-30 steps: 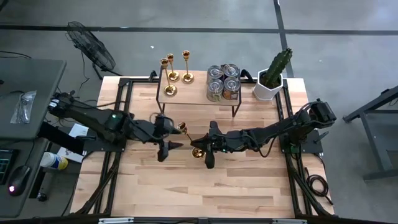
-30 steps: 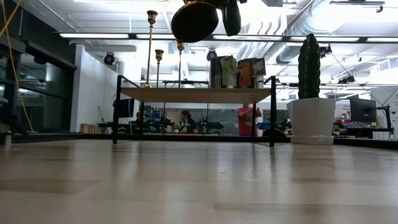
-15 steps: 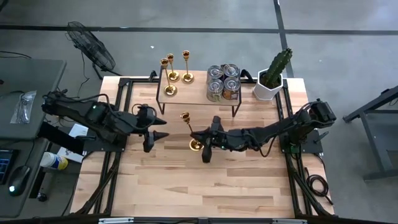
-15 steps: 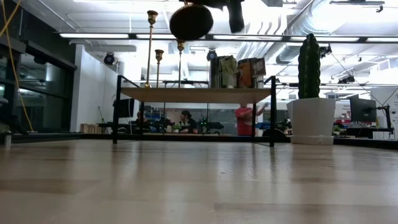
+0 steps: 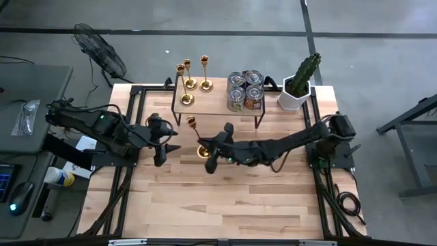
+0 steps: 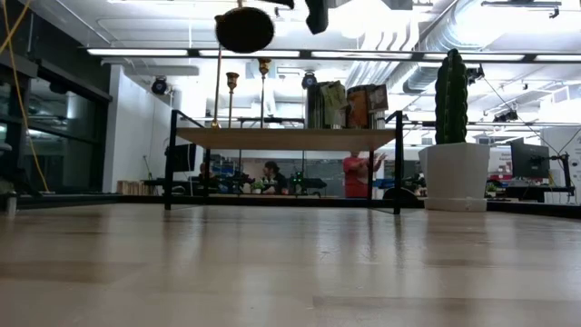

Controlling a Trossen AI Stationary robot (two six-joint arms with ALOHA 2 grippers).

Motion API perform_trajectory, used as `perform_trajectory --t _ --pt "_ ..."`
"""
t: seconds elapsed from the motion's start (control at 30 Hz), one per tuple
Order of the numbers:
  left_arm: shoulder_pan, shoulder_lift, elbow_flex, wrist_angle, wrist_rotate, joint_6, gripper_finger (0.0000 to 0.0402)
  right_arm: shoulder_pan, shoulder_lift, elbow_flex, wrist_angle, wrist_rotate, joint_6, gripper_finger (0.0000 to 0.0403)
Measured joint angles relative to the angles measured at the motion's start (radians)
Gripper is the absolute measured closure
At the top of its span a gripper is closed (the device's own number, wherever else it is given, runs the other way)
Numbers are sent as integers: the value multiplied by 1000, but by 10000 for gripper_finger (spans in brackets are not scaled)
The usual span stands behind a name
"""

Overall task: Pick & Place candle stick holders
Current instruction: Put the gold candle holder on the shelf

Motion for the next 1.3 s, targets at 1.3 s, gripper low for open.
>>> perform_trajectory --t 1.3 --pt "0 -186 0 -202 -43 -54 156 -291 187 181 111 174 -121 398"
